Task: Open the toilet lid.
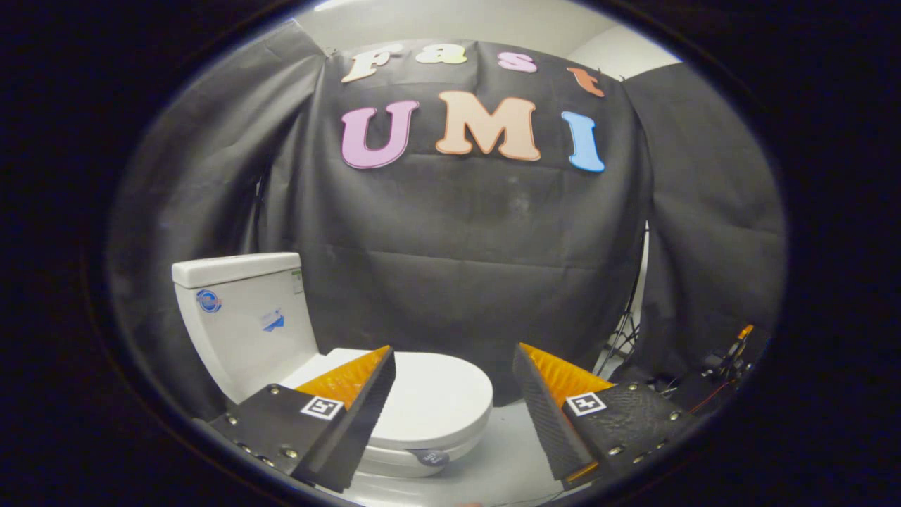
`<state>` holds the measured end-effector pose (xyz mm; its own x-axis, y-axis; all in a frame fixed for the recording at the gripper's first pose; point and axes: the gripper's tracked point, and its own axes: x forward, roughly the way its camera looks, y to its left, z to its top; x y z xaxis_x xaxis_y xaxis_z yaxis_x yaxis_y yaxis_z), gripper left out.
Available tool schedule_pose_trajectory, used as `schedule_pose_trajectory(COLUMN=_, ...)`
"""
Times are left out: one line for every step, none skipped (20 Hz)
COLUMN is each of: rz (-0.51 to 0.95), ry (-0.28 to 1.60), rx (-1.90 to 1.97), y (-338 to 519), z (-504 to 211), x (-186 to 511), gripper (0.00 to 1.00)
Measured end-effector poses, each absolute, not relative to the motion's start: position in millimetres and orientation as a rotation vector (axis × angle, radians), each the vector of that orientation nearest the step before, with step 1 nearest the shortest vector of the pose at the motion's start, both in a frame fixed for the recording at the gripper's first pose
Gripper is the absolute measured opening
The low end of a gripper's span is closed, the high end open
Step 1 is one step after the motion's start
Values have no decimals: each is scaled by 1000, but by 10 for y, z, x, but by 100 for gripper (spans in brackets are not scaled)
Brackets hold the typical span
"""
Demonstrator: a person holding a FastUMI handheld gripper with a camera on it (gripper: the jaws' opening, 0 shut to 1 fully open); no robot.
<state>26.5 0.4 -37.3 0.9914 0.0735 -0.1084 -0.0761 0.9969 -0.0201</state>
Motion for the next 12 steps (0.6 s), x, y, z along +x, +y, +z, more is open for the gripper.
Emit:
schedule_pose_trajectory(rz=74, ry=131, rx=-13, y=-20, z=-456, x=316, gripper=99)
schedule_pose_trajectory(rz=69, ry=154, rx=1, y=-52, z=-540, x=354, gripper=99)
schedule_pose_trajectory(rz=64, ry=183, rx=20, y=-80, z=-641, x=404, gripper=99)
schedule_pose_trajectory(rz=61, ry=228, rx=50, y=-95, z=-779, x=442, gripper=99)
schedule_pose_trajectory(rz=62, ry=268, rx=86, y=-95, z=-907, x=464, gripper=99)
schedule_pose_trajectory(rz=51, ry=309, rx=117, y=-120, z=-1028, x=484, gripper=100)
schedule_pose_trajectory(rz=43, ry=335, rx=140, y=-130, z=-1132, x=505, gripper=100)
schedule_pose_trajectory(rz=37, ry=361, rx=145, y=-142, z=-1230, x=507, gripper=100)
schedule_pose_trajectory(rz=27, ry=388, rx=142, y=-166, z=-1337, x=526, gripper=100)
schedule_pose_trajectory(rz=20, ry=416, rx=149, y=-185, z=-1443, x=530, gripper=100)
schedule_pose_trajectory(rz=17, ry=443, rx=166, y=-187, z=-1556, x=516, gripper=100)
schedule_pose_trajectory(rz=22, ry=482, rx=191, y=-158, z=-1680, x=506, gripper=100)
